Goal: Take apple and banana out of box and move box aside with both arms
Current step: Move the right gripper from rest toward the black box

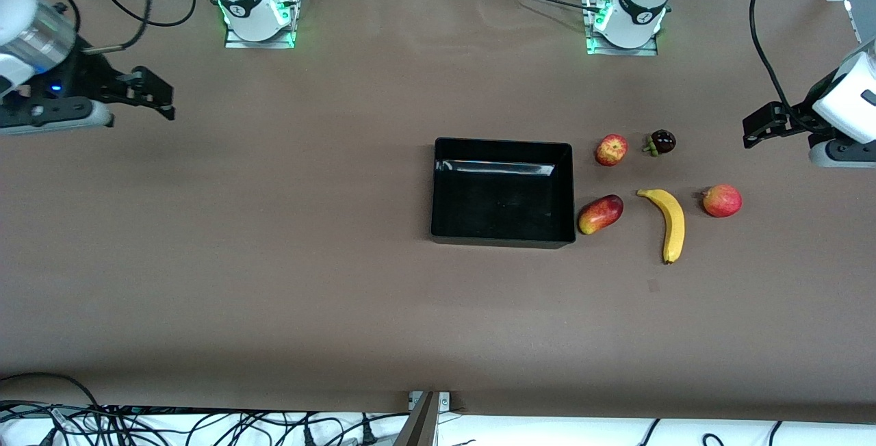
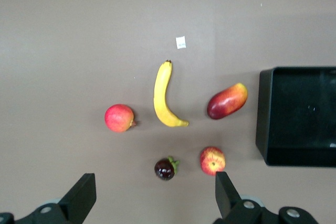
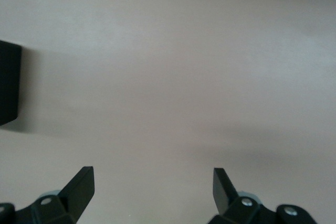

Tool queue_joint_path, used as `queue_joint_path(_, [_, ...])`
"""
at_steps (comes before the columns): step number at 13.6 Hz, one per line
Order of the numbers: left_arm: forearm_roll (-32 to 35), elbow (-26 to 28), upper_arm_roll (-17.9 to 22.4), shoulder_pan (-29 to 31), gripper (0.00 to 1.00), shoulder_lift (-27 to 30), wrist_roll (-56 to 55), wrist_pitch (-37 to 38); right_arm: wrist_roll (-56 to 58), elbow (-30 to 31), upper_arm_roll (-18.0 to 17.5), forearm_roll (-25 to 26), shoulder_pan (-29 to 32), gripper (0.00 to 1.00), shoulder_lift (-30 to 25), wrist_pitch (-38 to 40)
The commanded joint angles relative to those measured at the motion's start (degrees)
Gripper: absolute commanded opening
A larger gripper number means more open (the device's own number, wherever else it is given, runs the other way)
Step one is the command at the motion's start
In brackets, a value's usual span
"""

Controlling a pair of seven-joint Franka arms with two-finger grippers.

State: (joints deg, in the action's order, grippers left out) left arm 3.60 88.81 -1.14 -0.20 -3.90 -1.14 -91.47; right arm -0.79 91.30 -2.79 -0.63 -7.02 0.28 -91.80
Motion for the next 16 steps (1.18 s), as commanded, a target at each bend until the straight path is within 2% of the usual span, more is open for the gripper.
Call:
queue_joint_path(1, [-1.92,4.71,1.14,-0.86,1.0,3.46,-1.32,-2.49,0.44,-3.4,-0.11,-1.12,-0.98,1.0,0.07,0.74])
queue_joint_path(6, [-1.84,4.53,1.14,-0.68,1.0,3.55,-1.32,-2.31,0.44,-2.89,0.15,-1.3,-0.98,1.0,0.33,1.1])
queue_joint_path(10, [-1.84,3.3,1.14,-1.2,1.0,3.28,-1.32,-1.78,1.58,-2.53,-0.37,-0.42,-5.54,1.0,7.69,1.97])
queue_joint_path(12, [-1.84,1.46,1.14,-1.47,1.0,2.06,-1.5,-1.7,3.5,-2.8,-0.46,-1.03,-6.69,1.0,9.82,2.16])
queue_joint_path(13, [-1.84,0.93,1.14,-1.47,1.0,1.62,-1.5,-1.61,4.74,-2.97,-1.59,-1.04,-7.99,1.0,10.78,1.89])
queue_joint_path(14, [-1.84,0.92,1.14,-1.47,1.0,1.53,-1.58,-1.61,3.36,-2.97,-2.04,-0.86,-10.27,1.0,12.1,1.02])
queue_joint_path(16, [-1.67,0.84,0.96,-1.47,1.0,1.44,-1.5,-1.69,-9.51,-3.32,-2.13,-1.3,-14.93,1.0,15.79,-4.06])
